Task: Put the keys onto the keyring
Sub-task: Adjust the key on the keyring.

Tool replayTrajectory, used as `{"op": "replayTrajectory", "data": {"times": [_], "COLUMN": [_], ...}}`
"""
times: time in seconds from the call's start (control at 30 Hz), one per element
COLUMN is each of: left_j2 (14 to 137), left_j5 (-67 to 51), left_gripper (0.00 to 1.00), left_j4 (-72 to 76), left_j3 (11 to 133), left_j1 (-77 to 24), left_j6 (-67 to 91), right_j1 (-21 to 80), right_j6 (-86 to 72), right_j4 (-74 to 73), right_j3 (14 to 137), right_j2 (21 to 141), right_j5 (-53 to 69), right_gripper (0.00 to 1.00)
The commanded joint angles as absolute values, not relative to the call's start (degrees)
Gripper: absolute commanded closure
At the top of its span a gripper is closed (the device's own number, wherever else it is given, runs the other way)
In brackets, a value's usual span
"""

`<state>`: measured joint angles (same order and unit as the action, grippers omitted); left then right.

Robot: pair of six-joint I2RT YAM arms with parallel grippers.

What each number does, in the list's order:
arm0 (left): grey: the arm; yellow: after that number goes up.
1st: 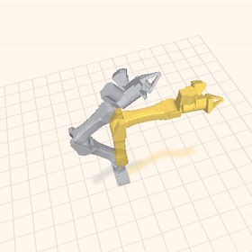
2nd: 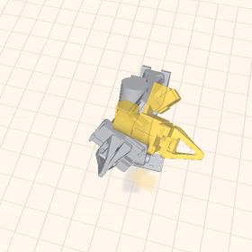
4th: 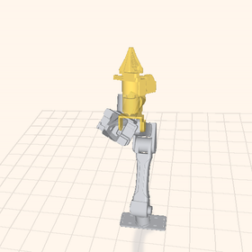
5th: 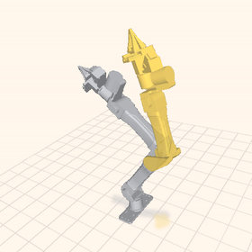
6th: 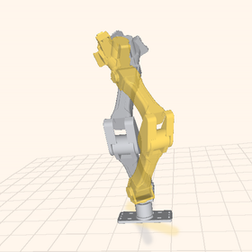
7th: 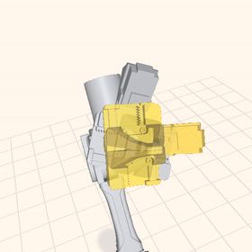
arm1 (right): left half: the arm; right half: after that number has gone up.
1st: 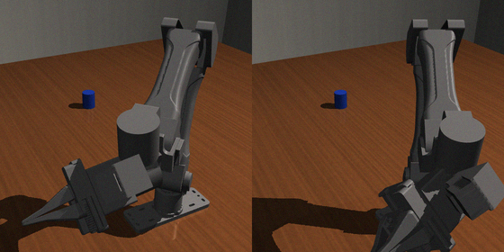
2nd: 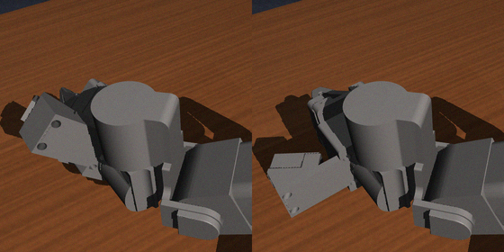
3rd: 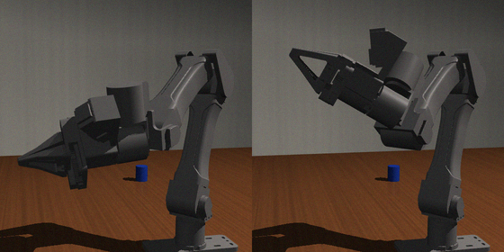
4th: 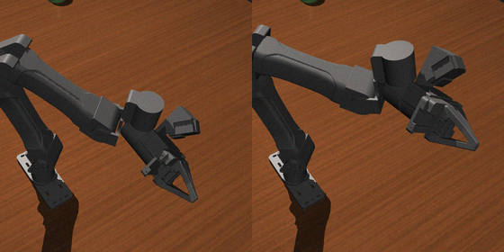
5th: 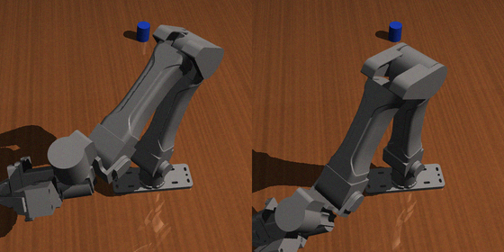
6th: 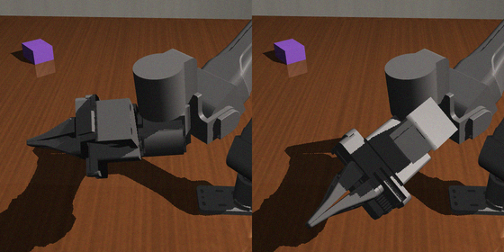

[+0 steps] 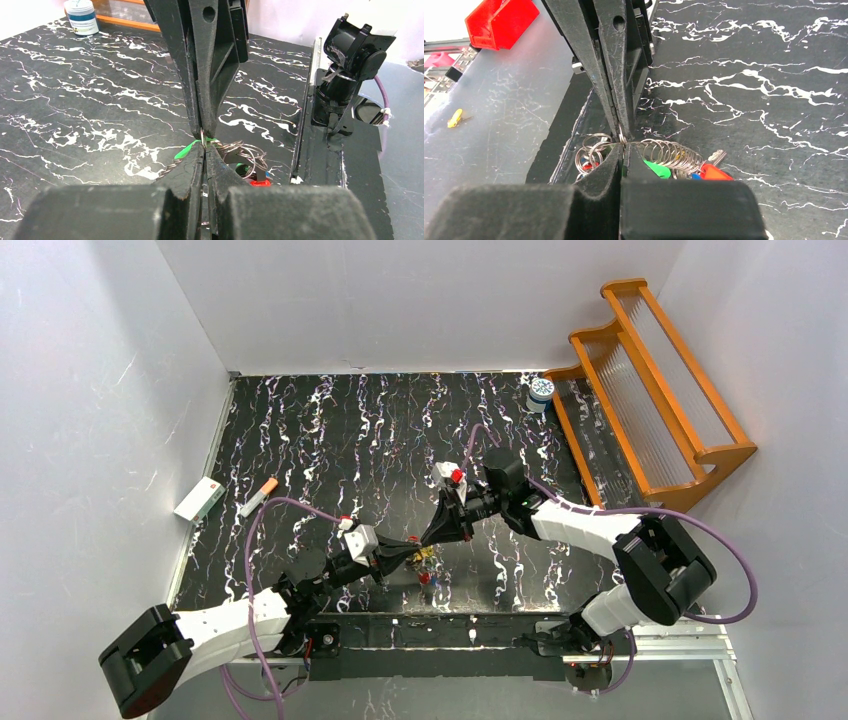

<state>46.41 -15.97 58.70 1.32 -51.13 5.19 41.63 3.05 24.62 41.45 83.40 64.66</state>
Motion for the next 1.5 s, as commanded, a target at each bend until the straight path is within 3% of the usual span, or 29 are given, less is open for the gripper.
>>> {"op": "replayTrajectory", "data": {"times": [0.0, 0.17, 0.3, 0.47, 0.9, 1.47], "left_j2": [46.5, 46.9, 46.7, 45.5, 43.2, 43.9], "left_j5": [-16.3, -16.2, -15.6, -14.9, -17.7, -19.7], "left_gripper": [1.0, 0.98, 0.7, 0.56, 0.57, 0.73], "left_j4": [62.7, 62.7, 62.0, 55.5, 22.0, 12.6], "left_j3": [1.9, 2.0, 2.3, 4.1, 16.3, 20.8], "left_j1": [-51.2, -51.3, -51.3, -51.2, -51.3, -51.3], "left_j6": [5.4, 5.2, 4.5, 1.2, -14.7, -18.2], "right_j1": [42.2, 42.4, 42.5, 42.7, 48.9, 50.8], "right_j6": [2.0, 4.6, 11.5, 20.7, 27.6, 28.5], "right_j4": [27.4, 22.7, 11.3, -4.9, -31.4, -35.2], "right_j3": [42.2, 42.7, 45.2, 50.8, 67.0, 71.3], "right_j2": [83.7, 82.3, 81.1, 81.3, 87.4, 90.4], "right_j5": [66.6, 65.4, 62.7, 59.0, 43.8, 41.4], "right_gripper": [0.99, 0.99, 0.99, 0.99, 0.99, 0.99]}}
